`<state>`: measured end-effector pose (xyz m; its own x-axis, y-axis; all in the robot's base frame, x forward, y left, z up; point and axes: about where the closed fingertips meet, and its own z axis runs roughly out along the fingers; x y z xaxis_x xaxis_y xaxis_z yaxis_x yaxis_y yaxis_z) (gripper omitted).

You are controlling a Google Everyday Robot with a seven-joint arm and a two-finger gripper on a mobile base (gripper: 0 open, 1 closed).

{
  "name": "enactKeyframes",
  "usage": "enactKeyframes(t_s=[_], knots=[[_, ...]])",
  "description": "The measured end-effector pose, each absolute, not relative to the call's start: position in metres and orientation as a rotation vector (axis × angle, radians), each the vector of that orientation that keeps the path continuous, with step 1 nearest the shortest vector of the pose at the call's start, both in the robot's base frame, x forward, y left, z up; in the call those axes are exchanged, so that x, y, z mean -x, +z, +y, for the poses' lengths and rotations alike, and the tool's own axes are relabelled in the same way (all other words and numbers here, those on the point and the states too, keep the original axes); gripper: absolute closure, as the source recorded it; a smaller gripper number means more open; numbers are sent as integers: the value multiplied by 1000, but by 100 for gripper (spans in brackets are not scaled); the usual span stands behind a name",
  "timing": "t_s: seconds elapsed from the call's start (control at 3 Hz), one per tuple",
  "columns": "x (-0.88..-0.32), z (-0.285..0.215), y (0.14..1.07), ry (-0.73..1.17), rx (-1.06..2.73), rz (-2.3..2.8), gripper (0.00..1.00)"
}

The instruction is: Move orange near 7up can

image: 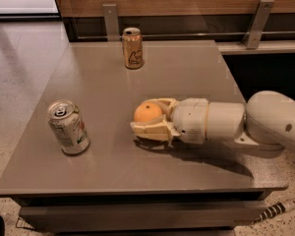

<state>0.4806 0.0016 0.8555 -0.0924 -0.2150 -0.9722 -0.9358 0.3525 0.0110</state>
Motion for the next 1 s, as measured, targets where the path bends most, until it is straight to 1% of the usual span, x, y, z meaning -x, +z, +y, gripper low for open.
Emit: enactKeyframes(t_s=[0.33,0.67,1.0], knots=[[-448,42,845,905,1074,1538,100],[-421,71,845,938,1095,1505,100],[-405,89,843,950,1123,1495,100]])
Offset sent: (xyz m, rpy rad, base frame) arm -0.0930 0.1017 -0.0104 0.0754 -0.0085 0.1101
